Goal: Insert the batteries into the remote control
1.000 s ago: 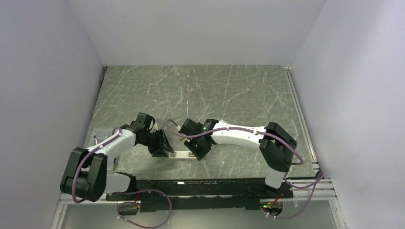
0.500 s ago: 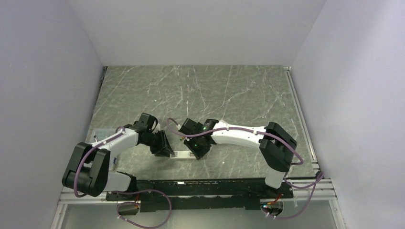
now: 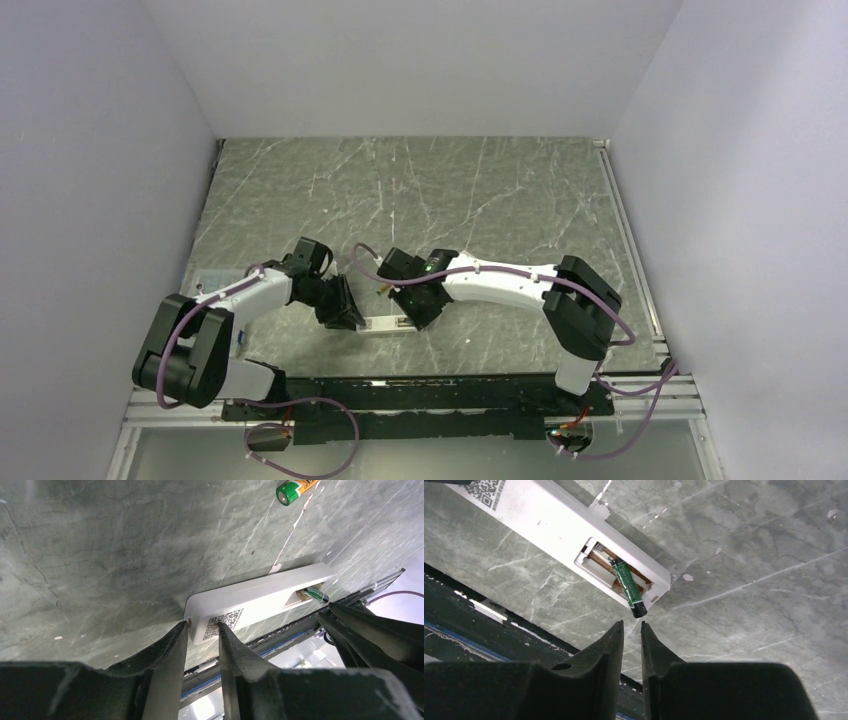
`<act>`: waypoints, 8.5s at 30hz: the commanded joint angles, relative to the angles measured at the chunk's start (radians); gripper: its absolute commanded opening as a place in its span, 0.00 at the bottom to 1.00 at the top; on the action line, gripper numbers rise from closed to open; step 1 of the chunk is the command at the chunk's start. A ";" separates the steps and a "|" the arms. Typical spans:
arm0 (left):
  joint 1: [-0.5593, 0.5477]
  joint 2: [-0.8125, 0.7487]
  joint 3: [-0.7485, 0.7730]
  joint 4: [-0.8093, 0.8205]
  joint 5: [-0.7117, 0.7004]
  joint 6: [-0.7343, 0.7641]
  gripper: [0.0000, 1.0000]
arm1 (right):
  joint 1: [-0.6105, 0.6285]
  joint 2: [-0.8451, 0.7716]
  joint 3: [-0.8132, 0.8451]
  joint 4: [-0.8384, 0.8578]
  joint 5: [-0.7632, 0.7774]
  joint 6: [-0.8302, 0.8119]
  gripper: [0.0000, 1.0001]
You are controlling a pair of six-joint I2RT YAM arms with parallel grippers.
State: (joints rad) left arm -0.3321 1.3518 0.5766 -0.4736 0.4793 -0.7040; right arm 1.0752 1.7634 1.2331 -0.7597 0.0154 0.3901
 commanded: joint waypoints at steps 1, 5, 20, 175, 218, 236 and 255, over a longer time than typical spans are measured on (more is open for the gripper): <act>-0.008 0.004 0.028 0.027 -0.002 -0.013 0.34 | -0.009 -0.025 0.006 -0.014 0.047 0.034 0.22; -0.008 0.006 0.031 0.025 -0.002 -0.011 0.34 | -0.013 -0.021 0.001 -0.002 0.033 0.047 0.22; -0.008 0.007 0.035 0.019 -0.005 -0.007 0.34 | -0.018 0.002 0.000 -0.003 0.007 0.052 0.20; -0.028 -0.120 0.020 0.026 0.008 0.033 0.34 | -0.047 0.339 0.361 -0.194 -0.158 0.033 0.20; -0.029 -0.104 0.072 -0.035 -0.033 0.038 0.38 | -0.050 0.235 0.370 -0.094 -0.100 0.068 0.19; -0.029 -0.163 0.117 -0.126 -0.054 0.011 0.43 | -0.122 0.144 0.361 -0.073 0.013 -0.039 0.33; -0.070 -0.228 0.022 -0.079 0.124 -0.227 0.68 | -0.181 0.243 0.381 0.147 -0.145 -0.209 0.54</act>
State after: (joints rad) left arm -0.3782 1.1404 0.6247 -0.6003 0.5465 -0.8471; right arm 0.9165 1.9888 1.5867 -0.7029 -0.0872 0.2226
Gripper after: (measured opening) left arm 0.663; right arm 0.531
